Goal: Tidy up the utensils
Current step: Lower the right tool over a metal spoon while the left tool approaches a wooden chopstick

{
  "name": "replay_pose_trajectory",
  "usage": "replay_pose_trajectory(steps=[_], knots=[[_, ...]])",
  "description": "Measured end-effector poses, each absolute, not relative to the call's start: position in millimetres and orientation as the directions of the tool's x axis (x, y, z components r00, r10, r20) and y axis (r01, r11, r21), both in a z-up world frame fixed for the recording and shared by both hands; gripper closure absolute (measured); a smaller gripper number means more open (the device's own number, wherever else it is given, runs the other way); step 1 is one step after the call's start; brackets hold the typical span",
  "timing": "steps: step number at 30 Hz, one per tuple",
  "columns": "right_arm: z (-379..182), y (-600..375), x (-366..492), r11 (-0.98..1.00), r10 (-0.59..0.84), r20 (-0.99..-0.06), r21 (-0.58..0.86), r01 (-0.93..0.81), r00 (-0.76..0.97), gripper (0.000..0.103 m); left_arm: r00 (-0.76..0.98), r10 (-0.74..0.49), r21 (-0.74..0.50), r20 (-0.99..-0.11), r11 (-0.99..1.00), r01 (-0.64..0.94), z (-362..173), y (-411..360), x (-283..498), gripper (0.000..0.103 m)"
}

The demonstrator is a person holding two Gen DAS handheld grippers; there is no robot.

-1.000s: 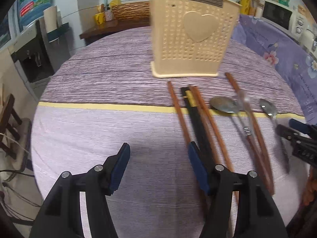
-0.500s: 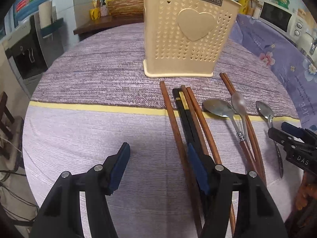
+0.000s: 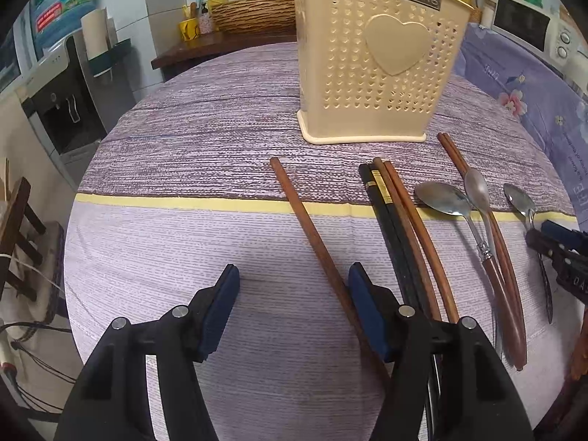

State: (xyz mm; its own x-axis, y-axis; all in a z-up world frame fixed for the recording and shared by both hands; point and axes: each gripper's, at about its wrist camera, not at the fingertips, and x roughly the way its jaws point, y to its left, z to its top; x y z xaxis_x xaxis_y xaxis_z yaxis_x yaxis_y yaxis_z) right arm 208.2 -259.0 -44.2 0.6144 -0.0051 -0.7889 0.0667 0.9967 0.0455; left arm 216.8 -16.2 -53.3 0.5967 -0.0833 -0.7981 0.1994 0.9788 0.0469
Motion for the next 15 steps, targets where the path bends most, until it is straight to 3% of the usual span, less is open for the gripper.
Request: replay_pose_trajectory(steps=[4, 9, 15], knots=[[-44, -264, 210, 0.993, 0.051, -0.783, 0.107, 0.054, 0.62, 0.089, 0.599, -0.09, 0.04, -0.796, 0.979, 0.202, -53, -16, 216, 0.04], [-39, -256, 210, 0.999, 0.029, -0.77, 0.043, 0.007, 0.637, 0.098, 0.599, -0.094, 0.036, -0.795, 0.979, 0.202, -53, -15, 216, 0.04], [-35, -234, 208, 0.94, -0.251, -0.706, -0.341, -0.006, 0.663, 0.099, 0.598, -0.101, 0.027, -0.795, 0.979, 0.201, -53, -15, 214, 0.04]])
